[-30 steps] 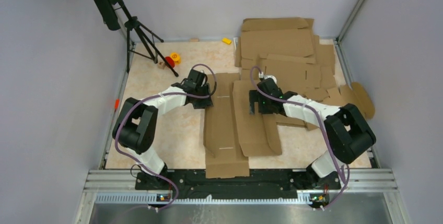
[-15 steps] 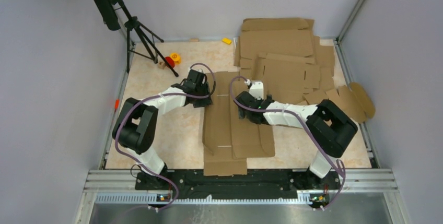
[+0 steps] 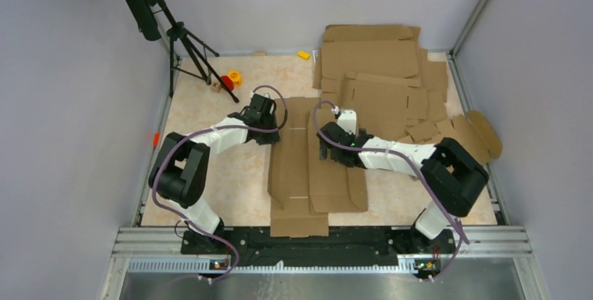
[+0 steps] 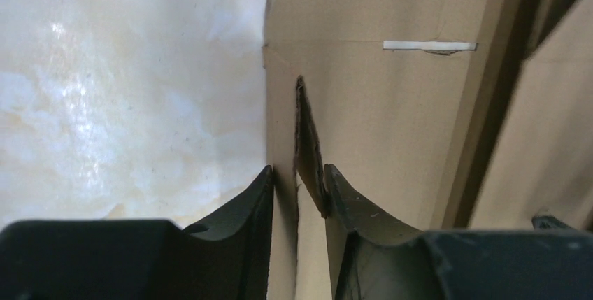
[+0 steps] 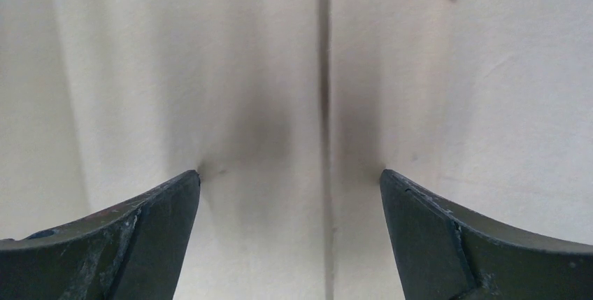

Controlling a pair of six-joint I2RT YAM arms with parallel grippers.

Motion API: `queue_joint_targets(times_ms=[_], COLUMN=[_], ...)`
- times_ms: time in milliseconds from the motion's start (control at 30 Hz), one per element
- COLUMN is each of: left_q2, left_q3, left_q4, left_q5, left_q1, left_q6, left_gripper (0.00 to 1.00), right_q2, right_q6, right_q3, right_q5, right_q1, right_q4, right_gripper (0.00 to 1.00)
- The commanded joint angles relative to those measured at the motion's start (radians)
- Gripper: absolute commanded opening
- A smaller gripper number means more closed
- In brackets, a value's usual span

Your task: Fold the paper box

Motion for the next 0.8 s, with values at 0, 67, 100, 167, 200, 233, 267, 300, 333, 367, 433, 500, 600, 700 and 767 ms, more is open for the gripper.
queue_joint_targets(times_ms=[0, 67, 100, 167, 200, 233, 267, 300, 333, 367, 433, 500, 600, 700, 767], left_q2=[-0.08, -0.104, -0.116, -0.147, -0.16, -0.173, -0.181, -0.187, -0.195, -0.202, -0.222, -0.249, -0.269, -0.244, -0.211], left_q3=[0.009, 0.014, 0.014, 0.01, 0.006, 0.002, 0.003, 0.005, 0.008, 0.01, 0.011, 0.005, 0.007, 0.032, 0.053], left_q4=[-0.037, -0.052, -0.054, -0.052, -0.047, -0.043, -0.041, -0.043, -0.046, -0.05, -0.048, -0.039, -0.037, -0.067, -0.089], left_q5=[0.069, 0.047, 0.039, 0.024, 0.019, 0.015, 0.01, 0.01, 0.01, -0.023, -0.044, -0.066, -0.099, -0.108, -0.104], left_q1=[-0.029, -0.027, -0.027, -0.026, -0.025, -0.026, -0.025, -0.026, -0.026, -0.026, -0.027, -0.029, -0.031, -0.033, -0.036], left_q6=[0.0, 0.01, 0.015, 0.019, 0.02, 0.023, 0.024, 0.026, 0.03, 0.036, 0.054, 0.084, 0.135, 0.163, 0.176], left_gripper=[0.26, 0.19, 0.15, 0.09, 0.06, 0.04, 0.01, 0.0, 0.0, 0.0, 0.0, 0.0, 0.0, 0.0, 0.0], right_q2=[-0.152, -0.237, -0.279, -0.347, -0.374, -0.404, -0.421, -0.436, -0.449, -0.462, -0.477, -0.482, -0.467, -0.414, -0.352], right_q6=[-0.016, -0.038, -0.053, -0.079, -0.089, -0.111, -0.12, -0.14, -0.171, -0.192, -0.236, -0.287, -0.364, -0.429, -0.477], right_q3=[-0.072, -0.111, -0.131, -0.166, -0.181, -0.193, -0.201, -0.204, -0.204, -0.197, -0.169, -0.115, 0.011, 0.118, 0.197], right_q5=[-0.394, -0.458, -0.492, -0.553, -0.578, -0.615, -0.635, -0.651, -0.668, -0.673, -0.687, -0.705, -0.705, -0.697, -0.7], right_q1=[-0.049, -0.104, -0.131, -0.198, -0.226, -0.25, -0.271, -0.284, -0.296, -0.303, -0.318, -0.332, -0.342, -0.345, -0.346], right_q4=[0.085, 0.099, 0.108, 0.118, 0.119, 0.119, 0.115, 0.108, 0.101, 0.088, 0.054, 0.013, -0.067, -0.134, -0.16], right_gripper=[0.99, 0.99, 0.99, 0.99, 0.99, 0.99, 0.99, 0.99, 0.99, 0.99, 0.98, 0.97, 0.96, 0.96, 0.92])
